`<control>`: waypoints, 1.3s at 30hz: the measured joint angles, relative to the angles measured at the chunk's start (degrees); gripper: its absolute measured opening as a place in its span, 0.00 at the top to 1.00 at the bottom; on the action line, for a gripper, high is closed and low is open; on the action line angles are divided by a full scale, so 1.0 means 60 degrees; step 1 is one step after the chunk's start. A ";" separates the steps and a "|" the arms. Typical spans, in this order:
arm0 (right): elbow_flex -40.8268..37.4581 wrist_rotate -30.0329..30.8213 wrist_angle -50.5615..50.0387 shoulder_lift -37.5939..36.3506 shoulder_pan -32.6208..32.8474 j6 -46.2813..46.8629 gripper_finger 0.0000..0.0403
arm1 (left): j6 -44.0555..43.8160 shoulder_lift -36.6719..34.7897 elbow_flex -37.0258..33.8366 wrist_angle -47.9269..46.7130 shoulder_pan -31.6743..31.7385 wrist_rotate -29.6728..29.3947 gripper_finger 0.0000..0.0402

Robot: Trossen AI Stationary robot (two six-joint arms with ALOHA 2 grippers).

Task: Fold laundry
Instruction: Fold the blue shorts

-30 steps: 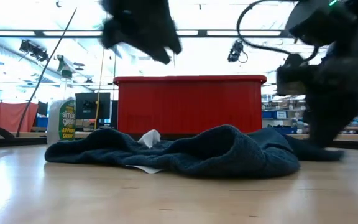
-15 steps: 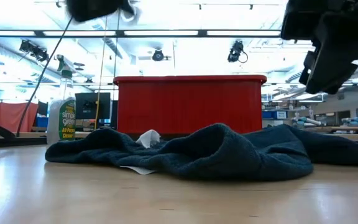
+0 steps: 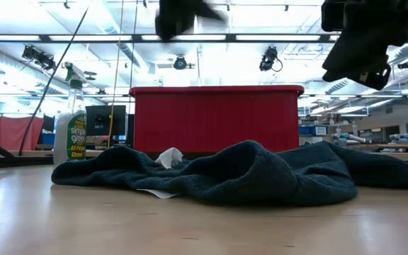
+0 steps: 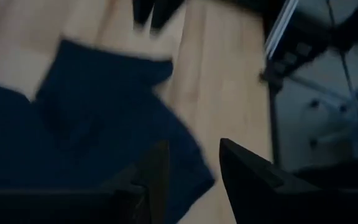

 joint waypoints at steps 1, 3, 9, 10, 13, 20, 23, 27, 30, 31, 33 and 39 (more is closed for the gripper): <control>0.0011 0.0182 -0.0152 0.0000 0.0081 0.0204 0.77 | 0.0028 0.0026 -0.0433 0.0479 0.0142 0.0408 0.64; -0.0003 0.0505 -0.0415 0.0048 0.0249 0.0619 0.77 | -0.0146 0.0013 -0.1512 0.2090 0.0354 0.1186 0.64; 0.0001 0.1058 -0.1052 0.0331 0.0889 0.1850 0.77 | -0.1016 -0.0190 -0.4173 0.4928 0.0416 0.2321 0.64; 0.0001 0.1068 -0.1175 0.0423 0.0960 0.1879 0.77 | -0.0839 -0.0208 -0.4299 0.5321 0.0315 0.2403 0.64; 0.0001 0.1039 -0.1237 0.0806 0.1096 0.1404 0.77 | 0.0589 -0.0192 -0.4469 0.5219 -0.0093 0.2461 0.64; 0.0004 0.0046 -0.0980 0.1617 0.1303 -0.1679 0.77 | 0.2942 -0.0186 -0.4425 0.5850 -0.0594 0.1595 0.64; 0.0004 -0.0539 -0.1048 0.1857 0.1323 -0.2543 0.76 | 0.2920 0.0094 -0.4415 0.6168 -0.0631 0.1316 0.62; 0.0004 -0.1254 -0.1104 0.1967 0.1323 -0.3353 0.72 | 0.2935 0.0932 -0.4109 0.6574 -0.0917 0.1304 0.57; 0.0002 -0.1369 -0.1267 0.1893 0.1323 -0.3712 0.66 | 0.3184 0.1609 -0.3434 0.6614 -0.1117 0.1045 0.52; 0.0001 -0.1369 -0.1268 0.1871 0.1318 -0.3767 0.64 | 0.3277 0.1781 -0.3230 0.6587 -0.1168 0.0897 0.51; 0.0004 -0.1365 -0.1288 0.1847 0.1312 -0.3886 0.59 | 0.3574 0.2156 -0.2774 0.6590 -0.1206 0.0758 0.49; 0.0004 -0.1477 -0.1490 0.1915 0.1319 -0.4818 0.45 | 0.3492 0.3098 -0.1808 0.5936 -0.1161 0.0561 0.47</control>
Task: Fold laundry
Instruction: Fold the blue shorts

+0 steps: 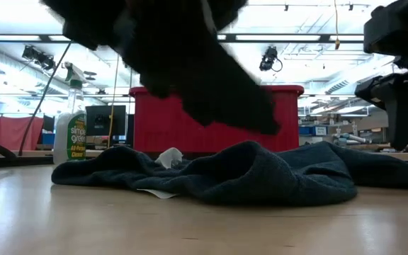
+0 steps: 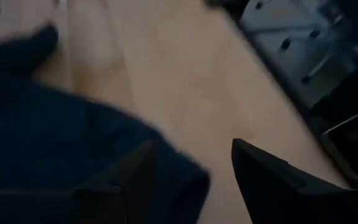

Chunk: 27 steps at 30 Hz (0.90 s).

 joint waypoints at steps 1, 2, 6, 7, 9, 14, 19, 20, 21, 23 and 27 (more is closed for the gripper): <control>0.0000 -0.0002 0.0025 0.0021 0.0002 -0.0210 0.43 | -0.0062 0.0142 0.0212 -0.0324 -0.0008 -0.0018 0.47; 0.0000 -0.0024 0.0004 0.0026 0.0028 -0.0447 0.42 | -0.0077 0.0317 0.0472 -0.0610 -0.0018 -0.0022 0.47; -0.0003 0.0046 0.0042 0.0059 0.0039 -0.1036 0.38 | -0.0080 0.0702 0.1230 -0.1997 -0.0114 -0.0209 0.47; -0.0007 0.0082 0.0049 0.0059 0.0039 -0.1043 0.38 | -0.0089 0.0736 0.1329 -0.2273 -0.0130 -0.0374 0.47; -0.0007 0.0158 0.0091 0.0057 0.0040 -0.0937 0.37 | -0.0315 0.0784 0.1499 -0.2803 -0.0176 -0.0777 0.48; -0.0008 0.0067 0.0184 0.0344 0.0055 -0.0818 0.39 | -0.1287 0.0836 0.1557 -0.3258 -0.0203 -0.1083 0.59; -0.0011 0.0097 0.0401 0.1346 0.0102 -0.0798 0.43 | -0.1457 0.0837 0.1561 -0.3423 -0.0334 -0.1112 0.75; 0.0017 0.0208 0.0482 0.1550 0.0104 -0.0716 0.45 | -0.1489 0.0829 0.1561 -0.3409 -0.0372 -0.1103 0.79; 0.0029 0.0334 0.0527 0.1728 0.0114 -0.0595 0.47 | -0.1579 0.0829 0.1561 -0.3414 -0.0404 -0.1079 0.82; 0.0046 0.0420 0.0545 0.1973 0.0099 -0.0330 0.52 | -0.1779 0.0825 0.1576 -0.3411 -0.0485 -0.0975 0.90; 0.0061 0.0431 0.0559 0.1812 0.0026 0.0002 0.74 | -0.2336 0.0679 0.1569 -0.3509 -0.0613 -0.0576 0.98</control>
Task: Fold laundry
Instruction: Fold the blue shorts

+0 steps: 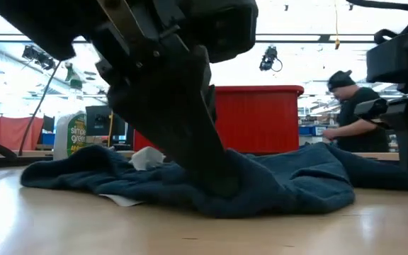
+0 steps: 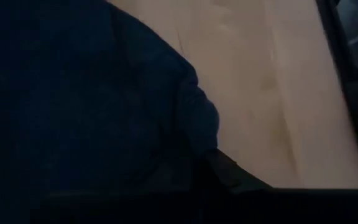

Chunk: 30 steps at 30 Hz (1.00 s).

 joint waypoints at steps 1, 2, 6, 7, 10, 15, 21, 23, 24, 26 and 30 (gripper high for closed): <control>-0.0011 -0.0011 -0.0020 -0.0162 -0.0015 0.0003 0.82 | -0.0068 -0.0075 -0.0012 -0.0097 -0.0044 0.0017 0.98; -0.0012 -0.0090 -0.0137 -0.0322 -0.0033 -0.0032 0.91 | -0.0114 -0.0172 -0.0016 -0.0089 -0.0091 0.0025 0.98; 0.0401 -0.0744 -0.0456 -0.1203 -0.0137 -0.0226 0.96 | -0.0181 -0.0830 -0.0016 -0.0177 -0.0262 0.0003 0.98; 0.0595 -0.0932 -0.0640 -0.1422 -0.0186 -0.0217 0.97 | -0.0215 -0.1038 -0.0016 -0.0311 -0.0305 -0.0017 0.98; 0.1173 -0.1171 -0.1231 -0.1928 -0.0362 -0.0656 0.98 | -0.0427 -0.1623 -0.0012 -0.0526 -0.0487 -0.0360 0.99; 0.2062 -0.0925 -0.1032 -0.2061 -0.1414 -0.2495 0.99 | -0.1875 -0.2388 -0.0012 -0.1644 -0.1040 -0.1790 0.99; 0.2598 -0.1264 0.0117 -0.1044 -0.3427 -0.3903 0.99 | -0.5132 -0.2740 -0.0008 -0.3267 -0.2186 -0.4207 0.99; 0.2789 -0.1492 0.0467 -0.0634 -0.4008 -0.4221 0.99 | -0.6569 -0.2742 -0.0008 -0.3849 -0.2636 -0.5058 0.99; 0.2919 -0.1596 0.0693 -0.0402 -0.4279 -0.4394 0.99 | -0.7320 -0.2742 -0.0008 -0.4169 -0.2813 -0.5413 0.99; 0.3248 -0.1871 0.1100 0.0042 -0.4763 -0.4778 0.99 | -0.8774 -0.2742 -0.0012 -0.4718 -0.3143 -0.6118 0.99; 0.4207 -0.2554 0.1627 0.1165 -0.5547 -0.5505 0.99 | -1.1323 -0.2727 -0.0010 -0.5802 -0.3610 -0.7726 0.99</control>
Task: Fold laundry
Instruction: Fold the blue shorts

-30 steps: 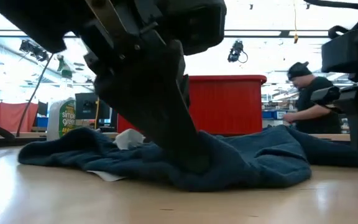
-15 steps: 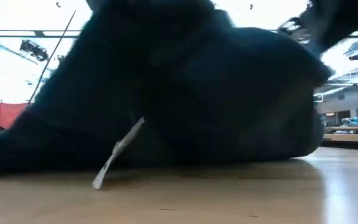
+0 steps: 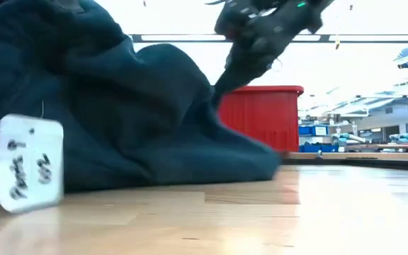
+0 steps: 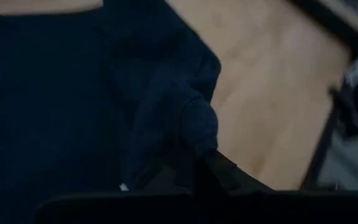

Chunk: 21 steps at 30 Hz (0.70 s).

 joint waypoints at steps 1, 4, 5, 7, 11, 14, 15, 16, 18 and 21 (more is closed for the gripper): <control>0.0306 -0.0229 0.0052 0.0287 -0.0150 -0.0131 0.99 | -0.0466 0.0000 -0.0001 -0.0210 -0.0087 -0.0334 0.99; 0.1301 -0.0882 0.0148 0.1195 -0.0467 -0.0502 0.99 | -0.1182 0.0000 0.0000 -0.0593 -0.0256 -0.0736 0.99; 0.1624 -0.1032 0.0155 0.1500 -0.0532 -0.0616 0.99 | -0.1240 0.0000 -0.0001 -0.0683 -0.0285 -0.0703 0.99; 0.2216 -0.1110 0.0179 0.2098 -0.0633 -0.0793 0.99 | -0.1225 0.0000 0.0001 -0.0911 -0.0306 -0.0220 0.99; 0.3169 -0.1110 0.0213 0.3219 -0.0868 -0.0694 0.98 | -0.1211 0.0011 0.0001 -0.1776 -0.0300 0.2016 0.99; 0.3685 -0.0833 0.0217 0.3882 -0.1039 -0.0412 0.95 | -0.1018 0.0012 -0.0056 -0.2309 -0.0342 0.2996 0.97; 0.3811 -0.0824 0.0223 0.4071 -0.1097 -0.0309 0.94 | -0.1013 0.0018 -0.0060 -0.2485 -0.0376 0.3023 0.96; 0.3935 -0.0814 0.0260 0.4228 -0.1155 -0.0182 0.93 | -0.1142 0.0018 -0.0056 -0.2663 -0.0393 0.3023 0.94; 0.4120 -0.0794 0.0284 0.4506 -0.1263 0.0206 0.91 | -0.1576 0.0018 -0.0057 -0.3064 -0.0379 0.3025 0.91; 0.4277 -0.0852 0.0286 0.4755 -0.1389 0.0667 0.85 | -0.2110 0.0018 -0.0060 -0.3302 -0.0328 0.3032 0.84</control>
